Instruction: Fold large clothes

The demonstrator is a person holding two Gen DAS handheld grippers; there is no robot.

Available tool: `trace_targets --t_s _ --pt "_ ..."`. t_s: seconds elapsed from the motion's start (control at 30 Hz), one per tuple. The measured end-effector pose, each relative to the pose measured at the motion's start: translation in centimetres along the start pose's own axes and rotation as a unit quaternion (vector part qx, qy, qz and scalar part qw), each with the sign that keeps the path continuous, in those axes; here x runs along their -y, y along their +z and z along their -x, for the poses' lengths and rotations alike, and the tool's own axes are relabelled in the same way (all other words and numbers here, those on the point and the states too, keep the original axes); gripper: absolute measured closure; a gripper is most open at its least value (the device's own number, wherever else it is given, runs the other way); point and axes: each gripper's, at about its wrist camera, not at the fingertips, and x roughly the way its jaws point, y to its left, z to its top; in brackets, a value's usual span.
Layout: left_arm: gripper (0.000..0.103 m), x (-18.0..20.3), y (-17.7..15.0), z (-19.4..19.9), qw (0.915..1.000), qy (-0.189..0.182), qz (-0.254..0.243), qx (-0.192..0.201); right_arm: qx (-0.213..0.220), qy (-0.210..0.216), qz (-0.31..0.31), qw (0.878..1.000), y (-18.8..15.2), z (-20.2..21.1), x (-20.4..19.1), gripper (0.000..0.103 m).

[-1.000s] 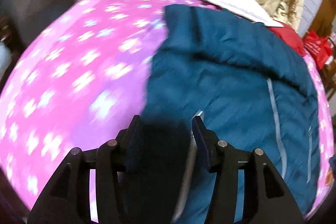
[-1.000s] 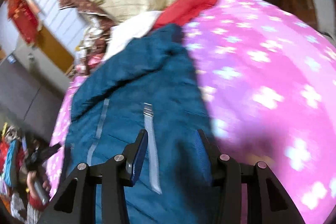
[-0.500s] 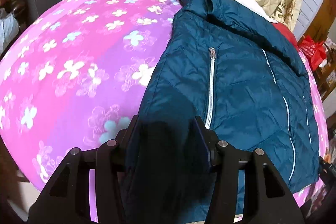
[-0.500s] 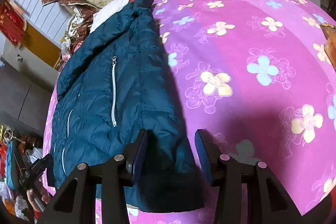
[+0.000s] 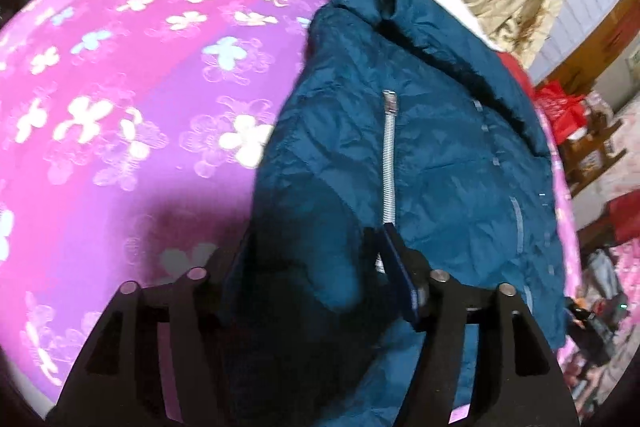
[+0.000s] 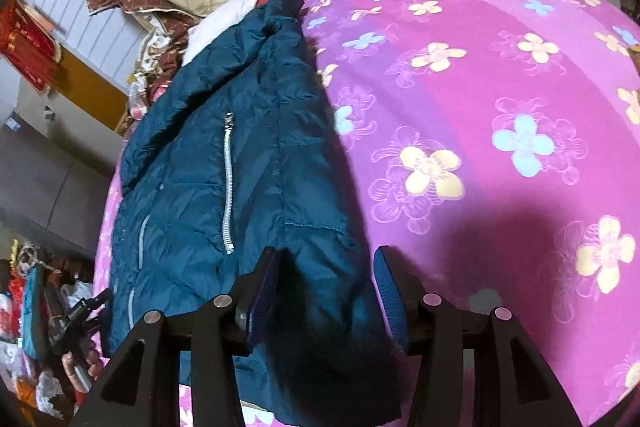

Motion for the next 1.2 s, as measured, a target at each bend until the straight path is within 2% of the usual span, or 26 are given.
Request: trace_targets --t_s 0.1,0.2,0.37,0.47,0.53,0.6,0.7,0.8,0.93,1.2 --pt "0.035 0.4 -0.4 0.0 0.9992 -0.038 0.000 -0.008 0.000 0.023 -0.008 1.000 0.0 -0.2 0.2 0.055" --pt "0.034 1.1 -0.7 0.1 0.9982 -0.057 -0.007 -0.017 0.004 0.039 -0.011 0.999 -0.3 -0.2 0.2 0.055" --pt "0.034 1.7 -1.4 0.9 0.9994 -0.033 -0.009 -0.008 0.004 0.041 -0.010 0.999 -0.7 0.1 0.3 0.055" --pt "0.034 0.8 -1.3 2.2 0.9990 -0.041 0.012 0.012 0.020 0.012 -0.017 1.000 -0.6 0.8 0.8 0.055" --pt "0.034 0.2 -0.8 2.7 0.9989 -0.039 0.018 0.021 0.022 0.017 -0.021 0.999 -0.5 0.9 1.3 0.055" --pt "0.034 -0.3 -0.3 2.3 0.9995 -0.025 0.016 0.011 0.022 0.020 -0.021 0.999 -0.4 0.9 1.4 0.055" --pt "0.034 -1.0 -0.1 0.9 0.9991 -0.033 0.014 -0.020 0.020 0.022 -0.014 0.999 -0.3 0.4 1.0 0.055" --pt "0.034 -1.0 -0.2 0.5 0.9989 -0.040 0.008 -0.021 0.011 0.038 -0.008 0.999 0.0 -0.5 0.3 0.055" --pt "0.034 -0.6 -0.7 0.2 0.9963 -0.079 0.007 -0.033 0.000 0.061 -0.004 0.998 0.1 -1.4 -0.5 0.052" --pt "0.034 0.0 -2.7 1.4 0.9922 -0.121 0.007 -0.031 -0.040 0.135 -0.024 0.990 -0.8 -2.1 -0.3 0.052"
